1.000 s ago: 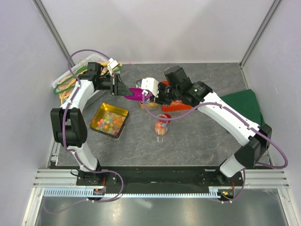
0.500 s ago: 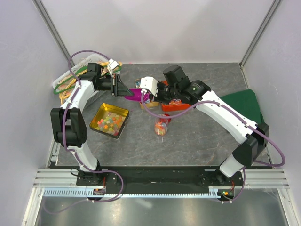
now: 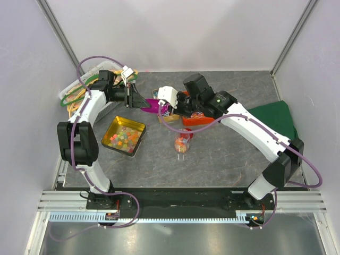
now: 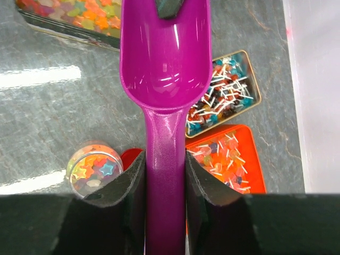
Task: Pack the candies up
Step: Adjust the spatula, then scoop the fake candies from the storage box.
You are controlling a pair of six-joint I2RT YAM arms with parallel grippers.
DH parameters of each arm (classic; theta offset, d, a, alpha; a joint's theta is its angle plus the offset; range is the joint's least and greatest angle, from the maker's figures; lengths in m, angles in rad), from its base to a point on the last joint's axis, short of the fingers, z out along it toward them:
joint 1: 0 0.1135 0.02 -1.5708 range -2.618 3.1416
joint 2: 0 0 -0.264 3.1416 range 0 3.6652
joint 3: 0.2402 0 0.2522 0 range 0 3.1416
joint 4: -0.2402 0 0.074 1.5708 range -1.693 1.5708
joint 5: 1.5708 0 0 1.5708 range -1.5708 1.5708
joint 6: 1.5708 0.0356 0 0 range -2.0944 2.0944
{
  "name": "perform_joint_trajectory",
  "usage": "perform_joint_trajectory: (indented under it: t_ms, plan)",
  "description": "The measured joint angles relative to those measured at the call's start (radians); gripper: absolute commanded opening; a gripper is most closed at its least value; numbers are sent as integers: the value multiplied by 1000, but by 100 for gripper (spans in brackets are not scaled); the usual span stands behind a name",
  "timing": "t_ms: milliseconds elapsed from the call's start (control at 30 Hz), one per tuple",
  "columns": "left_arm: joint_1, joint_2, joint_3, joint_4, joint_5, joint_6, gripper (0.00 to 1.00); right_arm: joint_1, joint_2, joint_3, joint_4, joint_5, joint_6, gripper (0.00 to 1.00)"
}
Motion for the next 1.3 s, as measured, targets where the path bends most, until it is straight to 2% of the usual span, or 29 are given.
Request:
perform_joint_trajectory:
  t_ms: [167, 467, 800, 1067, 1300]
  plan:
    - [0, 31, 70, 0, -28, -16, 26, -4, -26, -42, 42, 88, 20, 0]
    - [-1, 118, 186, 16, -169, -71, 26, -35, -83, -102, 93, 263, 71, 0]
    - [-10, 190, 208, 33, -301, -103, 25, -76, -130, -101, 109, 307, 96, 0]
    - [-69, 230, 217, 73, -451, -162, 29, -77, -130, -101, 109, 350, 95, 0]
    - [-102, 297, 270, 116, -658, -245, 33, -78, -130, -103, 110, 368, 84, 0]
